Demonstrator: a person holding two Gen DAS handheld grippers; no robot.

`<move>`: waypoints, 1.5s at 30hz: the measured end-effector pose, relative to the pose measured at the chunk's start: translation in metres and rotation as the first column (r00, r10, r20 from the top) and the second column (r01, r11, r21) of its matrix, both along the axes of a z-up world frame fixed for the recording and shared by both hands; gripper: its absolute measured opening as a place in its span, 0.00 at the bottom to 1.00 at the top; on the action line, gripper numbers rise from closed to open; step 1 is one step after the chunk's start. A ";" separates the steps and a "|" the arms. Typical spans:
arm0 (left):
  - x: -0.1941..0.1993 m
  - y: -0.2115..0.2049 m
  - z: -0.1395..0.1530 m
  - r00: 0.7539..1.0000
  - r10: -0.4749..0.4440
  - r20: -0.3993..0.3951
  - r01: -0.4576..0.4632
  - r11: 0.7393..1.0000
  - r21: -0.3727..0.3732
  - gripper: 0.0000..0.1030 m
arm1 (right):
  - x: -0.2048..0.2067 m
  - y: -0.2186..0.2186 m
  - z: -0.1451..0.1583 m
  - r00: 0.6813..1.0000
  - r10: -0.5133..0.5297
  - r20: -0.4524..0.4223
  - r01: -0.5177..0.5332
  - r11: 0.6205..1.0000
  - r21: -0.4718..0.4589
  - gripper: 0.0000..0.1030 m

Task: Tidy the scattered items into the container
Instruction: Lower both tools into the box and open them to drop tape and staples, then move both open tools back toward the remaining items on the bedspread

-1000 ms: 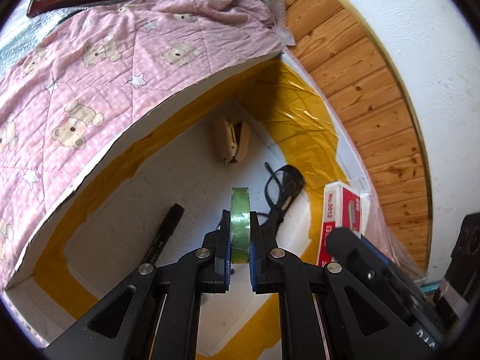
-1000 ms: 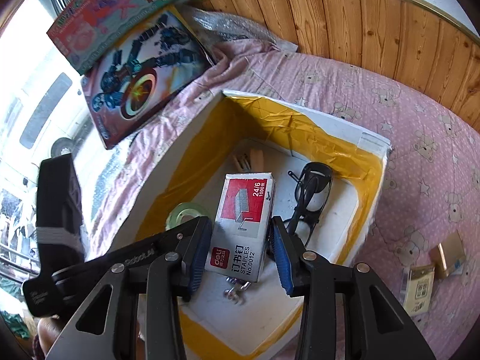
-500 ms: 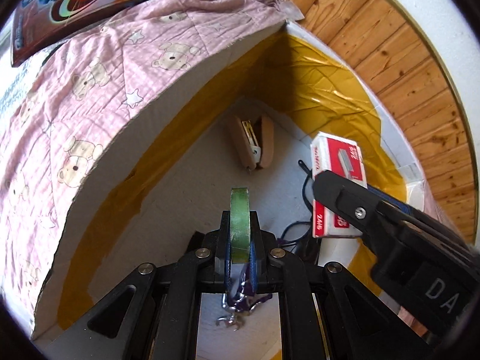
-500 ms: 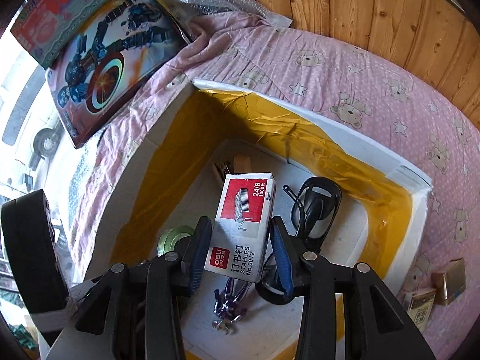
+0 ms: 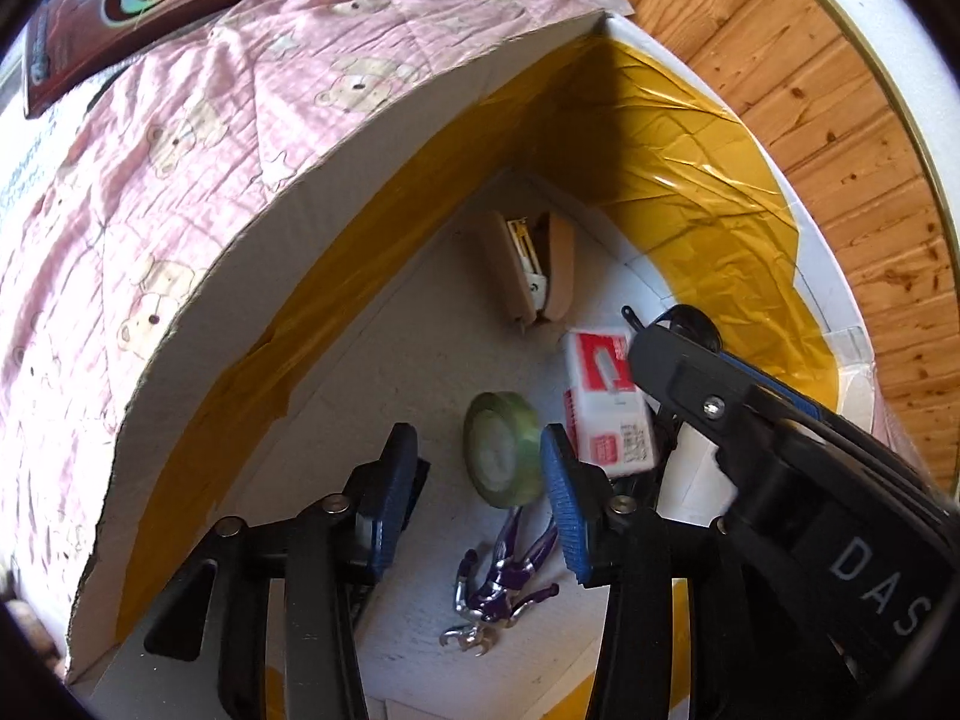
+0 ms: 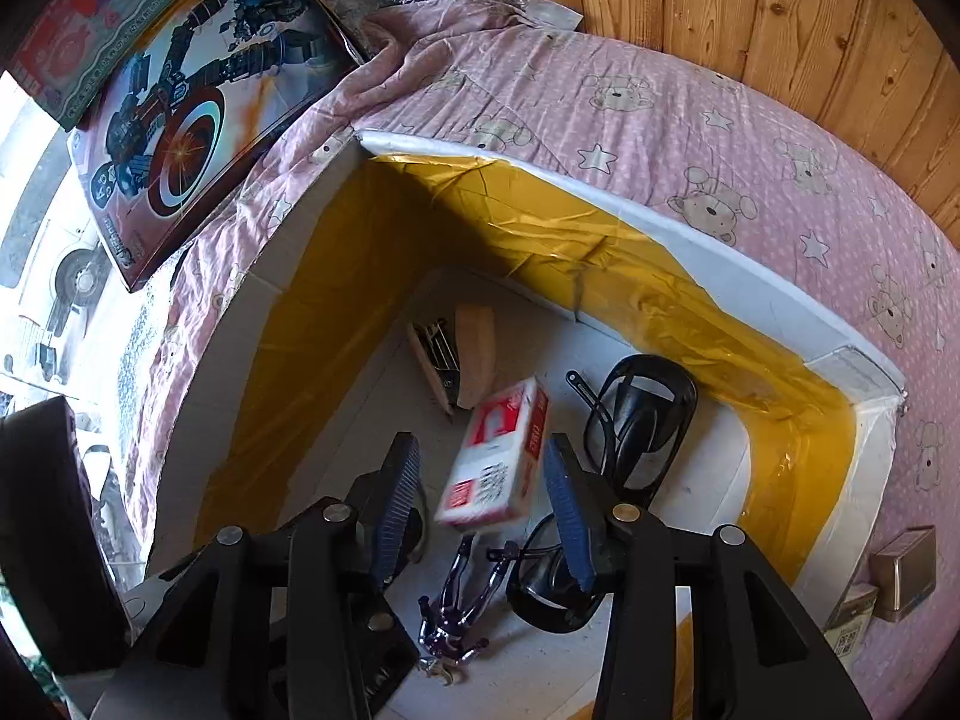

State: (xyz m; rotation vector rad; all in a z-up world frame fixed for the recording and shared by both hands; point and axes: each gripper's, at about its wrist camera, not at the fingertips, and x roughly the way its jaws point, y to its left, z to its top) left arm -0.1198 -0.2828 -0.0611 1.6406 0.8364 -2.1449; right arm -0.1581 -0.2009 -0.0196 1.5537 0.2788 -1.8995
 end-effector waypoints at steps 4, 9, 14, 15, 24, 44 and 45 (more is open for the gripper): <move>0.009 -0.008 0.007 1.000 0.004 -0.011 -0.004 1.000 0.007 0.44 | 0.001 0.009 0.005 1.000 -0.010 0.001 0.010 1.000 -0.019 0.45; 0.020 -0.008 0.021 0.999 -0.011 -0.031 0.011 1.000 -0.015 0.44 | 0.011 0.026 0.016 1.000 -0.011 0.014 0.012 0.997 -0.077 0.46; 0.035 0.007 0.036 0.997 -0.054 -0.050 0.052 0.998 -0.047 0.44 | 0.028 0.042 0.026 1.000 0.009 0.016 -0.007 0.990 -0.140 0.47; 0.039 0.010 0.040 0.996 -0.063 -0.060 0.060 0.996 -0.060 0.44 | 0.032 0.044 0.030 1.000 0.007 0.005 -0.006 0.988 -0.153 0.47; 0.092 0.058 0.082 0.965 -0.205 -0.167 0.162 0.958 -0.236 0.44 | 0.091 0.087 0.069 0.999 -0.025 -0.048 0.004 0.923 -0.384 0.47; 0.192 0.198 0.111 0.819 -0.461 -0.341 0.387 0.884 -0.264 0.44 | 0.186 0.223 0.090 0.983 -0.098 -0.152 0.006 0.858 -0.513 0.47; 0.193 0.206 0.109 0.809 -0.476 -0.345 0.405 0.877 -0.260 0.44 | 0.188 0.235 0.088 0.981 -0.111 -0.158 0.015 0.858 -0.513 0.47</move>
